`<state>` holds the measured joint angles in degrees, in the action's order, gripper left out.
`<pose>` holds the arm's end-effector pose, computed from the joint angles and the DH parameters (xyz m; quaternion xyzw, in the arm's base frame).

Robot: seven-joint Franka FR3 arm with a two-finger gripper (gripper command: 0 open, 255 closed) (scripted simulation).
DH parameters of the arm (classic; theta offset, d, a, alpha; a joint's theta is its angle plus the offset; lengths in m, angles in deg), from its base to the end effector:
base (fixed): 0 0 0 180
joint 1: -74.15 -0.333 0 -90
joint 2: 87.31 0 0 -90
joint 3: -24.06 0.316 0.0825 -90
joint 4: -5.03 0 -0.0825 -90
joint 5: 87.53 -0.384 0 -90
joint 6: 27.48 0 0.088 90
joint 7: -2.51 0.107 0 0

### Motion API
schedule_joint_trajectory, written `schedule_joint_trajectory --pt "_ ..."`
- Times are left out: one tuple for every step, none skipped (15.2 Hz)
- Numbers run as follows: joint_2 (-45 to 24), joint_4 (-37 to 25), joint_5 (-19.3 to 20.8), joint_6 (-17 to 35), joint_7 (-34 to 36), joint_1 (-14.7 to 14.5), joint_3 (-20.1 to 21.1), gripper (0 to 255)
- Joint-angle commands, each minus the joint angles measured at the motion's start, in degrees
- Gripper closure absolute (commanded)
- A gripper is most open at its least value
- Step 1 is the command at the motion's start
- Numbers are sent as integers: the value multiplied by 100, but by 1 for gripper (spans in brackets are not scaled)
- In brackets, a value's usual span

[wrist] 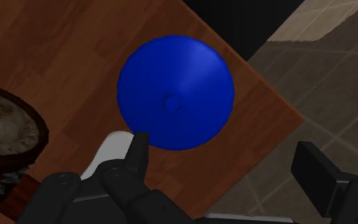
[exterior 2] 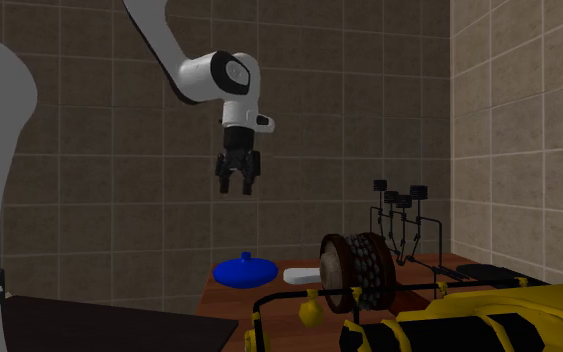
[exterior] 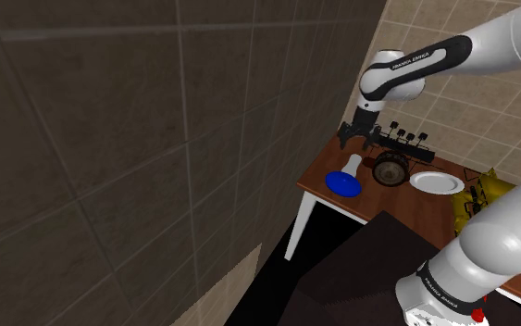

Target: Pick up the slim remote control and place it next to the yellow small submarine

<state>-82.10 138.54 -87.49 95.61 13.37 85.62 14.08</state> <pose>0.4503 -0.1772 0.3667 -0.9597 0.2770 0.0452 0.0118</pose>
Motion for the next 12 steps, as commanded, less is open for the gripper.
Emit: schedule_joint_trajectory --pt "-448 -230 -88 266 81 84 -93 0" --pt "-631 -322 -135 378 120 126 -136 0" --pt "-815 -418 -186 485 156 169 -178 0" --pt "-997 -517 -243 587 189 213 -218 0" --pt "-1179 -620 -303 684 220 259 -256 0" --pt "-1360 -727 -368 776 249 307 -293 0" --pt "-1541 -836 -436 863 275 357 -327 0" --pt "-1720 -949 -507 945 300 409 -359 0" --pt "-1898 -1066 -582 1022 324 465 -388 0" --pt "-2076 -1185 -658 1095 348 523 -414 0" --pt "-2252 -1307 -736 1163 370 583 -438 0" --pt "-2427 -1432 -816 1227 393 646 -460 0"
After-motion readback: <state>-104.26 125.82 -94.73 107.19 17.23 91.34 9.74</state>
